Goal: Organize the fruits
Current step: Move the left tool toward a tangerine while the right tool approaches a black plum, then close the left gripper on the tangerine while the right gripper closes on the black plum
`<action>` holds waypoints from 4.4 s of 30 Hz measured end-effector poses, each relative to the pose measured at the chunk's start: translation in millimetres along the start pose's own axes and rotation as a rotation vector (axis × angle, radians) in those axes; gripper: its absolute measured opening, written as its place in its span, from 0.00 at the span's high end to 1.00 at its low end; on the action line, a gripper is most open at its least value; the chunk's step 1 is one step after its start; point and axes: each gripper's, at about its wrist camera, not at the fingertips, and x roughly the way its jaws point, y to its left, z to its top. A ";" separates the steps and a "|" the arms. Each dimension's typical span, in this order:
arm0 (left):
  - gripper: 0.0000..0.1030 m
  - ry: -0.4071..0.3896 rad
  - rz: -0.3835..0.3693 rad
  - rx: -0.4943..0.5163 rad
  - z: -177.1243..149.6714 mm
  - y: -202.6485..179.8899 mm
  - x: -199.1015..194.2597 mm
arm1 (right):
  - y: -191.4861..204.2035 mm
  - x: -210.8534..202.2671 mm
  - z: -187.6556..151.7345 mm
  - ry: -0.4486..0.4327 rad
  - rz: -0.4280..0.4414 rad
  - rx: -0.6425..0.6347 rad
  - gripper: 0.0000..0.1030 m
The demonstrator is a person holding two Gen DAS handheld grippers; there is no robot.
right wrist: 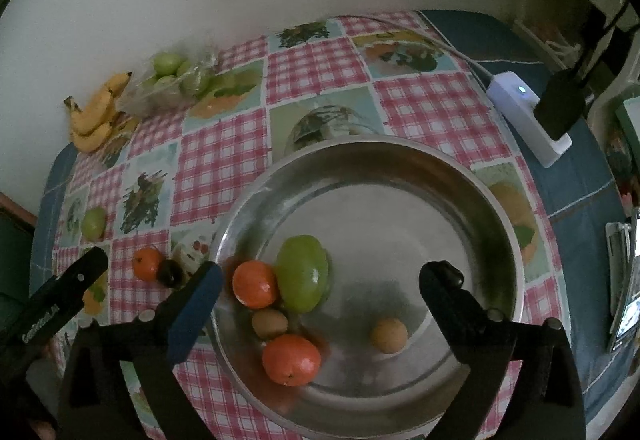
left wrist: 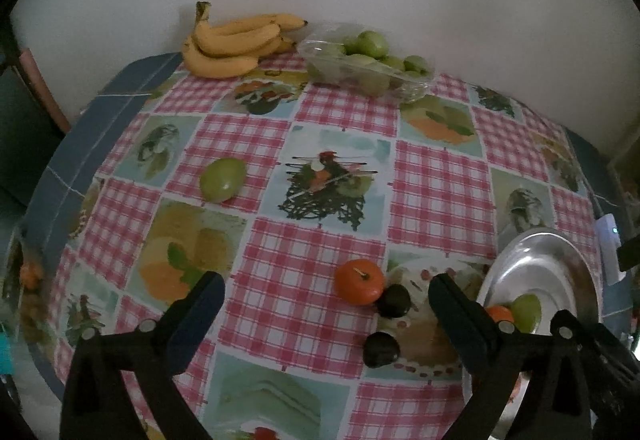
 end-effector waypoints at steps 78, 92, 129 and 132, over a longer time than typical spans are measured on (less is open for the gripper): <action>0.09 0.253 -0.089 -0.231 -16.2 81.5 79.0 | 143.7 63.1 -39.9 0.196 0.139 -0.383 0.50; 0.09 0.267 -0.088 -0.229 -18.4 77.7 83.1 | 149.0 77.3 -48.5 0.231 0.120 -0.398 0.70; 0.55 0.170 -0.381 -0.151 1.3 26.2 81.1 | 84.9 24.4 -8.0 0.078 0.175 -0.142 0.71; 0.62 0.164 -0.366 -0.138 -0.4 23.7 80.8 | 82.8 24.6 -7.6 0.079 0.178 -0.137 0.71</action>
